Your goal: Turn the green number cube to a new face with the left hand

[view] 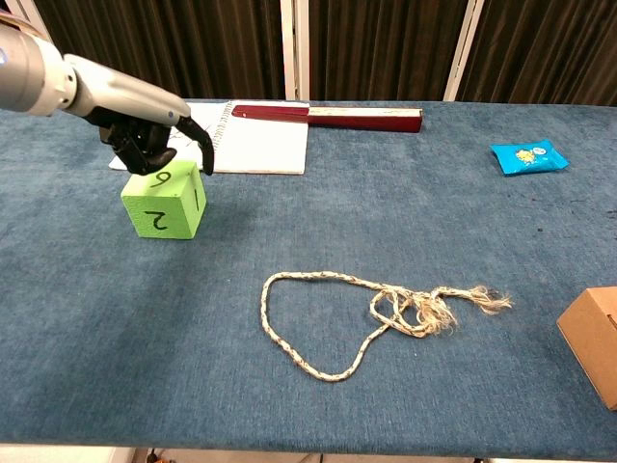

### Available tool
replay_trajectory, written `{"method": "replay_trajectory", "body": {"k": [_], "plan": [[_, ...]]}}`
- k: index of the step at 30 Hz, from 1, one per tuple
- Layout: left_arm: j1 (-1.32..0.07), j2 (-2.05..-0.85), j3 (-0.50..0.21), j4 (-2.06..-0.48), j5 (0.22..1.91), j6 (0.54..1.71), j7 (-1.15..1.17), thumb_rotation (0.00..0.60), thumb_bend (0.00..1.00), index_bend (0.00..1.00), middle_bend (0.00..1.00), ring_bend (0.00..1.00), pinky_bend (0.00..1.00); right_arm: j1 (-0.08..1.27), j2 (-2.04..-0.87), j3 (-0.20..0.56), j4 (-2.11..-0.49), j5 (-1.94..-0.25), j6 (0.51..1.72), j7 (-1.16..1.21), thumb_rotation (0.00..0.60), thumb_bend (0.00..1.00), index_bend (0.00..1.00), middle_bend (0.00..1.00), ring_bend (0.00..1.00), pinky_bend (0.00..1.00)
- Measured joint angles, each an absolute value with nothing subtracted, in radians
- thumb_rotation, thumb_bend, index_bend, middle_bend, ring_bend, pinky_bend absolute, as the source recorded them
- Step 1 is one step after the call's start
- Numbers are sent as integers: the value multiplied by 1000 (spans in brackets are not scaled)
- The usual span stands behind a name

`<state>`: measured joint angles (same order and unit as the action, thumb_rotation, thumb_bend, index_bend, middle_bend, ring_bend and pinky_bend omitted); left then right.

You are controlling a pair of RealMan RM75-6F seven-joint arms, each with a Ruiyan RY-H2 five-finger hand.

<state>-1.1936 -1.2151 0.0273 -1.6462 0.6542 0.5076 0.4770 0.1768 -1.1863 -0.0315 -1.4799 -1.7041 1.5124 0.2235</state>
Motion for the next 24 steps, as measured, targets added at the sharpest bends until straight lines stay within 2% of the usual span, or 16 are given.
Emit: {"method": "replay_trajectory", "body": {"k": [10, 24], "plan": [[-1357, -1261, 195, -1635, 358, 596, 593, 600, 784, 239, 976, 1000, 1000, 170, -1193, -32, -1463, -1702, 1517, 243, 600, 303, 17, 140, 0, 5], [-1426, -1227, 341, -1650, 144, 618, 611, 600, 783, 250, 976, 1000, 1000, 185, -1193, -28, -1467, -1708, 1499, 240, 600, 302, 17, 140, 0, 5]]}}
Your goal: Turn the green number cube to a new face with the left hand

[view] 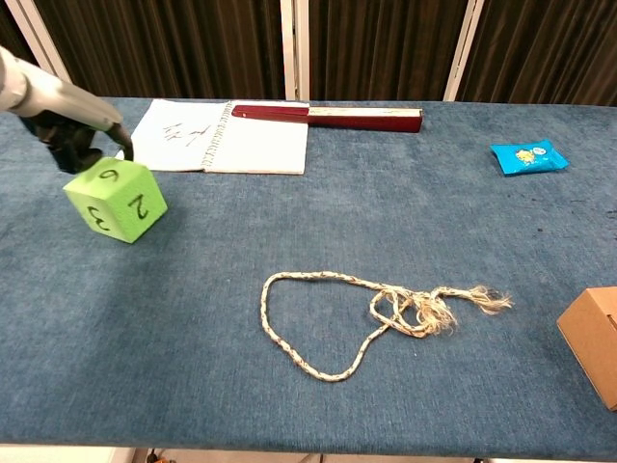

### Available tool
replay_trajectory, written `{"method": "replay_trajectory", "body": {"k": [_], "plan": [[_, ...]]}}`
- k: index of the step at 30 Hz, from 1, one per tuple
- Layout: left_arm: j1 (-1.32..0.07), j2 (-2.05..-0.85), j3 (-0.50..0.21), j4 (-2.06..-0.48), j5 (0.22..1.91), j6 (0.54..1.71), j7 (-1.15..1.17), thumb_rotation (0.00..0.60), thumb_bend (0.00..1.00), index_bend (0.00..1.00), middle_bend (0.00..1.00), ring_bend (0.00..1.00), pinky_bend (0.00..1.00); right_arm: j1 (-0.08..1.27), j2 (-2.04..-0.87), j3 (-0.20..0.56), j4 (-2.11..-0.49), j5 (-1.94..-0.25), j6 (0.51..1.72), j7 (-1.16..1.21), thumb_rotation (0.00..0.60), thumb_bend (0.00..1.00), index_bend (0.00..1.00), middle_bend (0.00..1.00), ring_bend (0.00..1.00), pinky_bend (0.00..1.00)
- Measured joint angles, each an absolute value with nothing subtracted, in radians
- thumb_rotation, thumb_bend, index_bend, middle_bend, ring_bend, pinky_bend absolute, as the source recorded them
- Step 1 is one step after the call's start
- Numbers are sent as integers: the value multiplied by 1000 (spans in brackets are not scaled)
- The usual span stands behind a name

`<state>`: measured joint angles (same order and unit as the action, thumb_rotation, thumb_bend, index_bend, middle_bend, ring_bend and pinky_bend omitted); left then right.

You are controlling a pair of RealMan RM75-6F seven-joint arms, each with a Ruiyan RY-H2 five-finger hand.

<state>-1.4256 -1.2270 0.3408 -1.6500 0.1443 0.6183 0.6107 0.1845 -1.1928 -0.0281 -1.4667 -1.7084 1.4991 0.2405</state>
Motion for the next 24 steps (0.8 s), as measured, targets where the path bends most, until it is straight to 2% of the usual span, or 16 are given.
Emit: {"method": "replay_trajectory", "body": {"k": [8, 24], "plan": [[-1397, -1171, 382, -1681, 151, 588, 557, 600, 784, 257, 976, 1000, 1000, 193, -1193, -27, -1470, -1712, 1490, 238, 600, 302, 17, 140, 0, 4], [-1354, -1092, 389, -1767, 264, 572, 477, 600, 782, 264, 976, 1000, 1000, 196, -1190, -27, -1470, -1714, 1490, 243, 600, 302, 17, 140, 0, 4]]}}
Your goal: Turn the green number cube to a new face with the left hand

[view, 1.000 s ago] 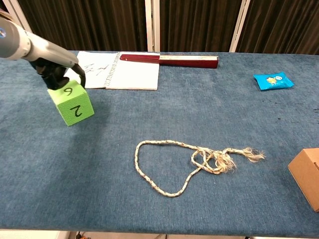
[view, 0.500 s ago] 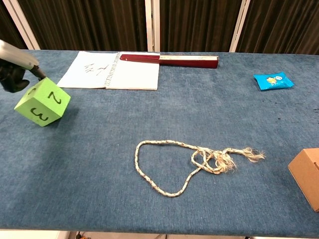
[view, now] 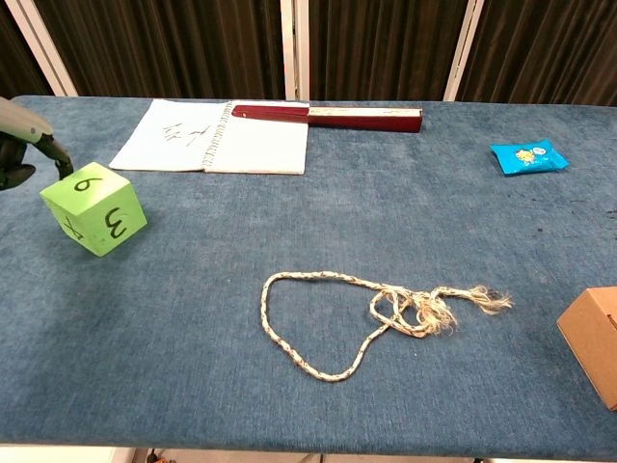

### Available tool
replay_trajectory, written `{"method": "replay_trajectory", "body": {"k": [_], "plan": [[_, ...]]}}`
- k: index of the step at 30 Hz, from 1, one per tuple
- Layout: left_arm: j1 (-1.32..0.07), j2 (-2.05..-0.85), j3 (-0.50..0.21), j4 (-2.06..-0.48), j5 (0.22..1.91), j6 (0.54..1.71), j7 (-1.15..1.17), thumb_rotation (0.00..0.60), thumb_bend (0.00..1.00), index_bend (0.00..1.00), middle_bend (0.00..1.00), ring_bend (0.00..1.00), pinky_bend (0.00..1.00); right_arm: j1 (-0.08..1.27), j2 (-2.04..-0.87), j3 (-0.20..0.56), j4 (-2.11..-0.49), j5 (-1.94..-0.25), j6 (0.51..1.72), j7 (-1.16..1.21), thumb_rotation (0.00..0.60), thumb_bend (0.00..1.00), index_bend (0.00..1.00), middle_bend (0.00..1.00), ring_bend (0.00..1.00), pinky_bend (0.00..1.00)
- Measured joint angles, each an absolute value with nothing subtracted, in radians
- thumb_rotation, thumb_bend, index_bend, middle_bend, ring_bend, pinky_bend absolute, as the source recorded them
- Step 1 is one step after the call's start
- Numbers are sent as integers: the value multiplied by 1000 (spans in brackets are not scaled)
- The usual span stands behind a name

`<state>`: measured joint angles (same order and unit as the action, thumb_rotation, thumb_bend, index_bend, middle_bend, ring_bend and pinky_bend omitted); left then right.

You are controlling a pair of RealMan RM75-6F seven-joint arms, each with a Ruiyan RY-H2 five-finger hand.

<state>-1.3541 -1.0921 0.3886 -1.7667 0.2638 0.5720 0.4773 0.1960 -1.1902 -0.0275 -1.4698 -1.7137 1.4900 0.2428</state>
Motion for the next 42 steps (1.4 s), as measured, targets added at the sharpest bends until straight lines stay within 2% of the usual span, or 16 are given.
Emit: {"method": "replay_trajectory", "body": {"k": [10, 22, 34, 35, 37, 39, 40, 42], "plan": [[-1358, -1037, 413, -1844, 320, 547, 445, 600, 780, 267, 975, 1000, 1000, 201, -1193, -28, -1458, -1714, 1485, 258, 600, 302, 17, 140, 0, 4], [-1384, -1068, 466, -1818, 282, 535, 424, 600, 778, 267, 972, 1000, 1000, 197, -1194, -31, -1446, -1713, 1492, 274, 600, 302, 17, 140, 0, 4], [-1360, -1055, 479, -1831, 325, 538, 370, 600, 767, 233, 946, 988, 1000, 195, -1193, -32, -1444, -1714, 1498, 277, 600, 301, 17, 140, 0, 4], [-1356, -1052, 478, -1833, 329, 544, 366, 600, 735, 207, 915, 961, 1000, 194, -1192, -32, -1444, -1713, 1498, 277, 600, 301, 17, 140, 0, 4], [-1344, -1042, 473, -1840, 339, 573, 355, 600, 579, 169, 815, 859, 952, 192, -1188, -31, -1446, -1710, 1502, 276, 600, 302, 17, 140, 0, 4], [-1325, -1032, 466, -1850, 352, 618, 343, 600, 379, 161, 661, 693, 794, 189, -1183, -28, -1447, -1703, 1505, 276, 600, 302, 17, 140, 0, 5], [-1307, -1027, 459, -1857, 365, 662, 334, 600, 331, 161, 600, 632, 729, 188, -1181, -26, -1448, -1698, 1505, 276, 600, 302, 17, 140, 0, 4], [-1270, -1023, 447, -1866, 395, 749, 318, 600, 230, 161, 409, 455, 543, 186, -1173, -23, -1448, -1684, 1503, 274, 600, 302, 17, 140, 0, 4]]}}
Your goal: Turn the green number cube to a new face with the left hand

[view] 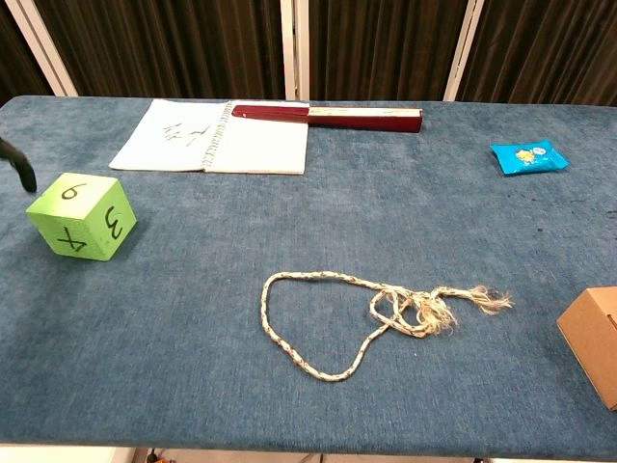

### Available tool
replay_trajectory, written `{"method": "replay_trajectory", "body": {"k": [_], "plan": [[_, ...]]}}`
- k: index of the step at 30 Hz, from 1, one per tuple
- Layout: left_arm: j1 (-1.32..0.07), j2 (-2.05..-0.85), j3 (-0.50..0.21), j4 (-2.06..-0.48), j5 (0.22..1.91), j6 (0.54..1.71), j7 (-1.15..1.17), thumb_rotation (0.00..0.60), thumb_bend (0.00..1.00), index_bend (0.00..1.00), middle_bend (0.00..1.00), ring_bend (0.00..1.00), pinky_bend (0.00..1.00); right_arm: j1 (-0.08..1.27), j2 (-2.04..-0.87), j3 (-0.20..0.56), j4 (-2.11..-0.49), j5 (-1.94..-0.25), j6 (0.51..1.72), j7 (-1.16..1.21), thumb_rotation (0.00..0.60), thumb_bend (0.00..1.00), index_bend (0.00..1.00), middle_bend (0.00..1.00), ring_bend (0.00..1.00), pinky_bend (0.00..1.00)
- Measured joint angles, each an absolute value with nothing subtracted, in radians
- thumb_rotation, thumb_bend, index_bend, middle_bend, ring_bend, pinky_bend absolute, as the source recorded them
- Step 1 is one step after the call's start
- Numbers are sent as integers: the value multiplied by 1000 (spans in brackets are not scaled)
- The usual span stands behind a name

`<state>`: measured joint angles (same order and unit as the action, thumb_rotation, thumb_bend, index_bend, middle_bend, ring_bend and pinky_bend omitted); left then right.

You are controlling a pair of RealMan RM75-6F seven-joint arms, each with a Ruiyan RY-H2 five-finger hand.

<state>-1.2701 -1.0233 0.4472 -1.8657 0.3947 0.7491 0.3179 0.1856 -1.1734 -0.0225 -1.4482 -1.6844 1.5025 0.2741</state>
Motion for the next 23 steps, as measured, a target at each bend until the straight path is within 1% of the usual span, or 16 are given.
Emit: {"method": "replay_trajectory", "body": {"k": [1, 3, 5, 7, 8, 9, 10, 11, 13, 14, 18, 20, 23], "plan": [[-1238, -1024, 439, -1869, 423, 821, 305, 591, 208, 161, 363, 413, 493, 185, -1170, -21, -1449, -1677, 1500, 270, 600, 304, 17, 139, 0, 4], [-1179, -1030, 425, -1866, 481, 947, 280, 511, 169, 160, 268, 316, 358, 183, -1159, -16, -1452, -1657, 1488, 253, 600, 313, 18, 139, 0, 4], [-1093, -1046, 409, -1849, 567, 1111, 243, 436, 158, 160, 211, 247, 264, 183, -1149, -11, -1459, -1637, 1476, 228, 600, 321, 19, 136, 0, 5], [-986, -1072, 394, -1813, 673, 1280, 199, 391, 155, 160, 179, 206, 223, 181, -1138, -2, -1468, -1610, 1465, 188, 600, 322, 19, 123, 0, 4], [-934, -1086, 388, -1791, 723, 1349, 179, 375, 153, 160, 169, 190, 210, 180, -1135, 2, -1471, -1597, 1461, 168, 600, 322, 19, 110, 0, 2], [-880, -1102, 383, -1765, 773, 1414, 160, 372, 154, 160, 164, 180, 199, 178, -1132, 10, -1475, -1579, 1458, 138, 600, 322, 19, 88, 0, 0], [-807, -1123, 375, -1726, 837, 1492, 134, 371, 154, 160, 160, 174, 192, 177, -1131, 15, -1478, -1565, 1456, 113, 600, 322, 18, 76, 0, 0], [-753, -1140, 369, -1694, 884, 1542, 116, 384, 154, 160, 157, 170, 188, 175, -1131, 21, -1481, -1551, 1454, 89, 600, 322, 18, 63, 0, 0], [-636, -1176, 360, -1623, 982, 1630, 80, 438, 155, 161, 156, 170, 185, 171, -1133, 36, -1489, -1514, 1448, 41, 600, 322, 18, 54, 0, 0], [-591, -1189, 356, -1597, 1013, 1656, 67, 474, 155, 161, 156, 170, 184, 169, -1136, 42, -1492, -1501, 1445, 29, 600, 322, 18, 53, 0, 0], [-442, -1224, 347, -1522, 1109, 1718, 20, 565, 155, 160, 157, 170, 183, 161, -1157, 50, -1496, -1491, 1442, 28, 600, 323, 18, 54, 0, 0], [-384, -1232, 342, -1515, 1146, 1741, 6, 583, 155, 160, 157, 170, 183, 158, -1164, 47, -1496, -1500, 1445, 38, 600, 323, 18, 54, 0, 0], [-320, -1238, 333, -1513, 1190, 1767, -2, 589, 155, 160, 157, 170, 183, 155, -1172, 41, -1497, -1521, 1453, 48, 600, 323, 18, 54, 0, 0]]}}
